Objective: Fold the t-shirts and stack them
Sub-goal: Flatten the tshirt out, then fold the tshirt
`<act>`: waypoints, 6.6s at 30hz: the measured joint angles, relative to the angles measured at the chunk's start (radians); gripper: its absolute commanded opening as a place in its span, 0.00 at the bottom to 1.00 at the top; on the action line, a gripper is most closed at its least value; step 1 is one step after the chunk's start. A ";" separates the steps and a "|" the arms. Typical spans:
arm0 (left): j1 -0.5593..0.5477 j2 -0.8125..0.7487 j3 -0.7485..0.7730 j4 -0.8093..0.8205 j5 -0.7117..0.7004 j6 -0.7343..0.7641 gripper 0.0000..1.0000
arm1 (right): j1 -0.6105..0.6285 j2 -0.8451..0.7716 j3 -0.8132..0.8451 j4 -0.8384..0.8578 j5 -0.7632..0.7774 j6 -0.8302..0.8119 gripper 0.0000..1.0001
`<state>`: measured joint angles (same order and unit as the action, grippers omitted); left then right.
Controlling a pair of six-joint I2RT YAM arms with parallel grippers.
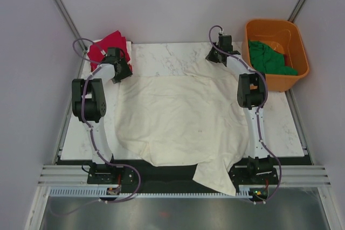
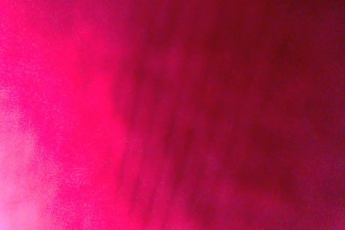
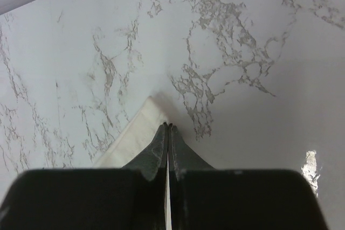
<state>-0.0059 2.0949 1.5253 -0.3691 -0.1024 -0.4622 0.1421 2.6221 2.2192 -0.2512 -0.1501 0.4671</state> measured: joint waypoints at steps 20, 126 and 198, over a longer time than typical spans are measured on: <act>-0.032 0.050 0.079 -0.177 -0.106 0.030 0.02 | -0.061 -0.233 -0.412 0.124 -0.048 0.062 0.00; -0.075 -1.558 0.124 -0.053 0.131 0.335 0.02 | 0.023 -1.839 -0.182 -0.078 -0.029 -0.176 0.00; -0.019 -0.117 0.080 -0.014 -0.234 0.370 0.02 | -0.002 -0.591 -0.568 0.331 -0.089 -0.263 0.00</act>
<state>-0.0250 1.9778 1.6058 -0.3832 -0.3367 -0.0925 0.1398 2.0312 1.6516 0.0795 -0.2394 0.2039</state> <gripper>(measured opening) 0.033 0.008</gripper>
